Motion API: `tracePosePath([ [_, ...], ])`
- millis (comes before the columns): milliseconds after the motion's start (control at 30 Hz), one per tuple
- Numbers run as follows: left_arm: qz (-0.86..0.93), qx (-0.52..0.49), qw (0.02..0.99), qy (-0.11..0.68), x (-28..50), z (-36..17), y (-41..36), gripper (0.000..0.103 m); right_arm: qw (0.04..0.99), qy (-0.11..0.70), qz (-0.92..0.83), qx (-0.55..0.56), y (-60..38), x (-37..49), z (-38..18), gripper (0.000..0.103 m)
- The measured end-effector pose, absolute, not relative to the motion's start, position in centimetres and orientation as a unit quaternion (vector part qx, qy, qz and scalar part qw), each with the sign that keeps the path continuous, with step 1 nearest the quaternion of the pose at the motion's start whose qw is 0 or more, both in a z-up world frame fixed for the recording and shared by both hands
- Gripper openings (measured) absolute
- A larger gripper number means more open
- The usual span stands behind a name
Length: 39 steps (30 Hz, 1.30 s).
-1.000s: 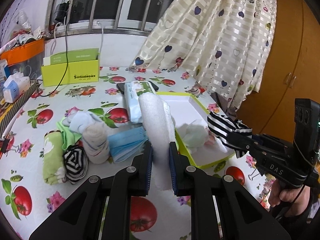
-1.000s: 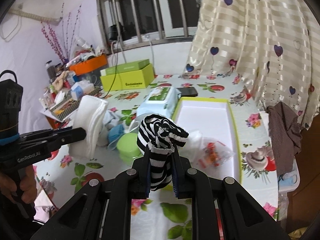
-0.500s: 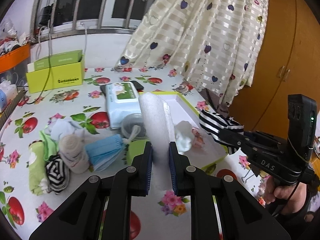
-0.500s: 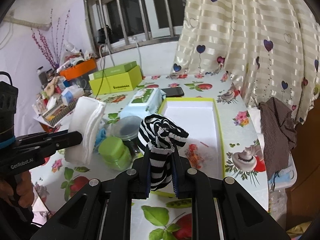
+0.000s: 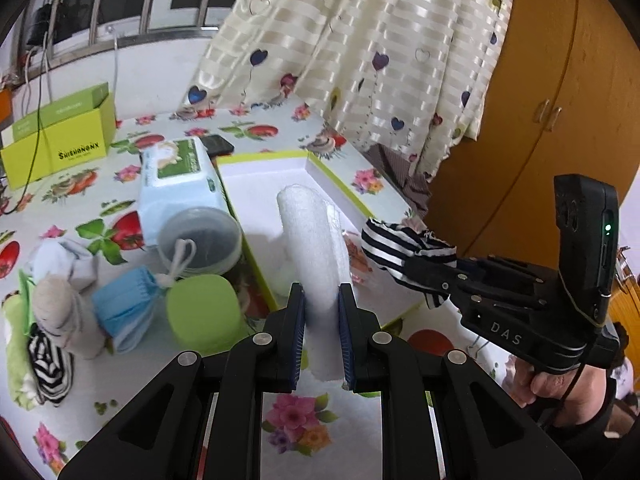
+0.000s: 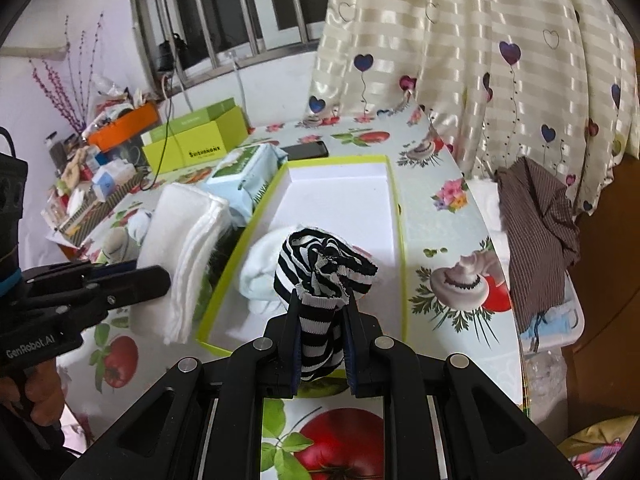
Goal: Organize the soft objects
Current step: 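Carry the white cloth and striped sock over the white tray with both grippers, then lower both items into the tray and open both grippers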
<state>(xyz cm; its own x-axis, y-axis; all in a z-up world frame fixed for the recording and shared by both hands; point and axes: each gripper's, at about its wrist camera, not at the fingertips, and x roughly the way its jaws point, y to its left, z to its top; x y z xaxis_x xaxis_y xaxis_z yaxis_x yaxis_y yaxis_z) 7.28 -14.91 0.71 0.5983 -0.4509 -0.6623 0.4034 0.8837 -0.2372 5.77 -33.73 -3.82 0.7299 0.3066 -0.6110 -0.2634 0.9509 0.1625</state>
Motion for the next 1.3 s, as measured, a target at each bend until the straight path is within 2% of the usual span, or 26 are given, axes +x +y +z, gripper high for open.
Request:
tracePosePath([
  [633, -0.24, -0.015, 0.877, 0.416, 10.5, -1.9, -17.2, 0.017, 0.918, 0.364, 0.154, 0.028, -33.6, 9.4, -6.0, 0.016],
  [1300, -0.218, -0.003, 0.882, 0.418, 14.4, -2.5, -18.6, 0.017, 0.923, 0.347, 0.162, 0.03, -33.5, 14.1, -5.3, 0.016],
])
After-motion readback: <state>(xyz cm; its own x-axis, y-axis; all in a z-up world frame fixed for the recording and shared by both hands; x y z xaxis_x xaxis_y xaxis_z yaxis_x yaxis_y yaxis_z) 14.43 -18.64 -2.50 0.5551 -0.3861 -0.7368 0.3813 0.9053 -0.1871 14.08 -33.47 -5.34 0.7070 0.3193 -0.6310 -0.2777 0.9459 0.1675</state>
